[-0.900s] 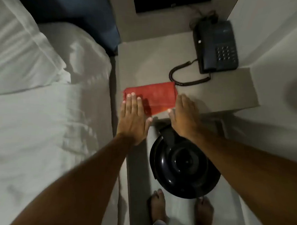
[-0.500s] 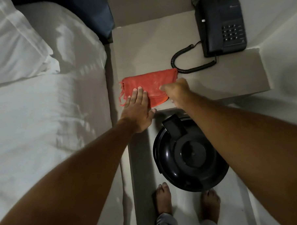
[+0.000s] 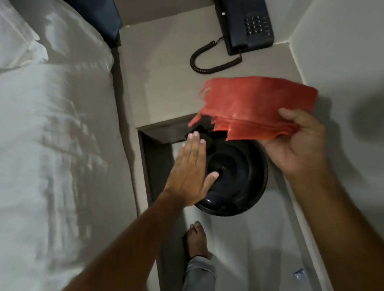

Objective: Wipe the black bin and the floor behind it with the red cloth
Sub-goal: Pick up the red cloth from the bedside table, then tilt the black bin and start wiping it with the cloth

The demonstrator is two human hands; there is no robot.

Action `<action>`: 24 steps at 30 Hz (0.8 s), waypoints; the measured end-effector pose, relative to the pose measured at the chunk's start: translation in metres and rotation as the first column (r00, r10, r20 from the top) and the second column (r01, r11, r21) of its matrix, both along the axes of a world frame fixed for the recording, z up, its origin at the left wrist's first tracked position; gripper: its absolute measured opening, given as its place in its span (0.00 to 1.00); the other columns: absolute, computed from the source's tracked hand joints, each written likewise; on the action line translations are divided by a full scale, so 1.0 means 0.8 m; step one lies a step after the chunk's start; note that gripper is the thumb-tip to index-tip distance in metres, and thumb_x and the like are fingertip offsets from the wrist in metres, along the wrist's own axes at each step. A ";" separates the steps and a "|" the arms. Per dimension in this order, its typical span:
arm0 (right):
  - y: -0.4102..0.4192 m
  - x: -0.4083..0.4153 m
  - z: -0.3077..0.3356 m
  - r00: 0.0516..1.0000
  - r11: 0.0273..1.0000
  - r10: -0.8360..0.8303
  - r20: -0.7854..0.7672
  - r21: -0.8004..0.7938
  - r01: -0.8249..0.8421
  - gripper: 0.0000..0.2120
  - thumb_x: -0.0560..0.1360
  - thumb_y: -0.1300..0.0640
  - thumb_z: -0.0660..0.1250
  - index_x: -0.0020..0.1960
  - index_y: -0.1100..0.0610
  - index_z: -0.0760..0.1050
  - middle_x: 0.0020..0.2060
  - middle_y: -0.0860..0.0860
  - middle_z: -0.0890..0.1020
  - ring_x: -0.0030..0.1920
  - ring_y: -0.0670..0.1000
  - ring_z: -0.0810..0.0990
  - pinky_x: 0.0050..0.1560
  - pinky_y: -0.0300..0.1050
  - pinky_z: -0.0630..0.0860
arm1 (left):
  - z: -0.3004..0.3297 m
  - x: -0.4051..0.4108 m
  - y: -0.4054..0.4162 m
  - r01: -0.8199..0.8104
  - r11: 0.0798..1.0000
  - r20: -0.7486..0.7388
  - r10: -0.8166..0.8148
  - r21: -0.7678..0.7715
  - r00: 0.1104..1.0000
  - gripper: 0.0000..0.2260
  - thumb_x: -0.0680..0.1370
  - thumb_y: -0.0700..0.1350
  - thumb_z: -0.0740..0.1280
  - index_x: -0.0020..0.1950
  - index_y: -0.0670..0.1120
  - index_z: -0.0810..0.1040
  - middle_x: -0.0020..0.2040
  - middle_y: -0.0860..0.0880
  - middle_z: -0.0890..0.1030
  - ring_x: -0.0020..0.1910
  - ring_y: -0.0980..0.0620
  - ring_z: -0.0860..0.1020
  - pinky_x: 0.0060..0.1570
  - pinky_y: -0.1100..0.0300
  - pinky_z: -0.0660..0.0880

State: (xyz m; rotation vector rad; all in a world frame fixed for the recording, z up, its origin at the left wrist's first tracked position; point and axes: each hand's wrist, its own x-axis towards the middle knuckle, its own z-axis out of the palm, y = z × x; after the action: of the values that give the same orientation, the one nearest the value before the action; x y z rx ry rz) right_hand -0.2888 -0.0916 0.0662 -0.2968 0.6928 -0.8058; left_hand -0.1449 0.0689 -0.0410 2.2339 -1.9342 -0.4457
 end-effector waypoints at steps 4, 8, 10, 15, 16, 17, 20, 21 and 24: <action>0.033 -0.113 -0.020 0.990 0.990 -0.138 -0.037 -0.042 0.136 0.18 0.81 0.55 0.59 0.68 0.62 0.74 0.64 0.59 0.81 0.68 0.62 0.77 0.65 0.70 0.71 | -0.039 -0.081 0.030 0.032 0.994 0.037 -0.036 0.103 0.999 0.36 0.80 0.58 0.53 0.77 0.33 0.52 0.79 0.32 0.52 0.79 0.36 0.48 0.77 0.42 0.49; 0.071 -0.209 -0.071 0.927 0.949 -0.289 -0.240 -0.196 0.245 0.31 0.74 0.47 0.68 0.72 0.62 0.69 0.69 0.61 0.76 0.70 0.63 0.75 0.70 0.66 0.68 | -0.081 -0.146 0.026 0.106 0.971 0.135 -0.137 0.215 0.981 0.43 0.77 0.66 0.53 0.78 0.36 0.45 0.80 0.33 0.47 0.79 0.37 0.43 0.77 0.43 0.44; 0.078 -0.235 -0.118 0.868 0.912 -0.406 -0.284 -0.189 0.365 0.31 0.74 0.46 0.68 0.73 0.60 0.70 0.69 0.60 0.77 0.69 0.61 0.75 0.72 0.61 0.68 | -0.101 -0.158 0.009 0.067 0.974 0.210 -0.113 0.216 0.971 0.50 0.73 0.72 0.53 0.78 0.37 0.41 0.80 0.34 0.44 0.79 0.36 0.42 0.76 0.41 0.44; 0.085 -0.246 -0.263 0.810 0.880 -0.474 -0.345 -0.224 0.419 0.30 0.74 0.44 0.65 0.71 0.59 0.72 0.53 0.52 0.86 0.58 0.55 0.82 0.58 0.51 0.76 | -0.139 -0.177 -0.005 -0.024 0.999 0.331 0.016 0.021 0.943 0.53 0.67 0.72 0.59 0.78 0.37 0.49 0.80 0.35 0.51 0.79 0.36 0.49 0.76 0.41 0.51; 0.089 -0.245 -0.288 0.802 0.871 -0.491 -0.340 -0.216 0.442 0.32 0.73 0.42 0.67 0.71 0.60 0.71 0.54 0.54 0.85 0.56 0.58 0.82 0.56 0.53 0.75 | -0.142 -0.180 -0.003 -0.027 1.000 0.346 0.025 0.000 0.938 0.53 0.66 0.72 0.60 0.78 0.37 0.50 0.80 0.35 0.52 0.79 0.36 0.50 0.76 0.41 0.51; 0.092 -0.244 -0.312 0.793 0.861 -0.509 -0.334 -0.216 0.461 0.34 0.72 0.41 0.69 0.71 0.60 0.71 0.58 0.57 0.84 0.58 0.62 0.81 0.56 0.56 0.74 | -0.147 -0.181 -0.003 -0.022 1.000 0.367 0.027 -0.016 0.930 0.54 0.66 0.71 0.61 0.78 0.36 0.51 0.79 0.35 0.53 0.78 0.36 0.50 0.76 0.41 0.52; 0.094 -0.231 -0.356 0.782 0.838 -0.545 -0.303 -0.215 0.501 0.24 0.78 0.45 0.65 0.69 0.57 0.72 0.63 0.59 0.81 0.62 0.62 0.81 0.64 0.57 0.74 | -0.154 -0.181 -0.001 -0.020 0.998 0.389 0.042 -0.059 0.920 0.53 0.65 0.70 0.62 0.78 0.36 0.52 0.79 0.34 0.54 0.78 0.36 0.52 0.76 0.41 0.53; 0.093 -0.227 -0.367 0.800 0.846 -0.532 -0.277 -0.217 0.487 0.19 0.80 0.47 0.63 0.67 0.55 0.73 0.63 0.57 0.81 0.63 0.59 0.81 0.67 0.58 0.74 | -0.153 -0.183 -0.001 -0.023 0.997 0.403 0.050 -0.073 0.914 0.53 0.66 0.70 0.62 0.78 0.36 0.51 0.79 0.34 0.54 0.78 0.36 0.51 0.76 0.41 0.53; 0.096 -0.206 -0.376 0.864 0.891 -0.446 -0.234 -0.210 0.403 0.10 0.82 0.48 0.60 0.60 0.49 0.73 0.64 0.58 0.79 0.63 0.58 0.80 0.68 0.58 0.73 | -0.149 -0.188 -0.002 -0.018 0.998 0.433 0.040 -0.055 0.901 0.53 0.66 0.69 0.62 0.78 0.36 0.48 0.80 0.35 0.51 0.79 0.37 0.48 0.76 0.42 0.50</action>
State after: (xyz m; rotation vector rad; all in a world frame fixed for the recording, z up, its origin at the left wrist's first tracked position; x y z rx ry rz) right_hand -0.4533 -0.0146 -0.2346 -0.4086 0.9810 -1.2626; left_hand -0.2953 0.0674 -0.1600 2.4868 -2.0702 0.1235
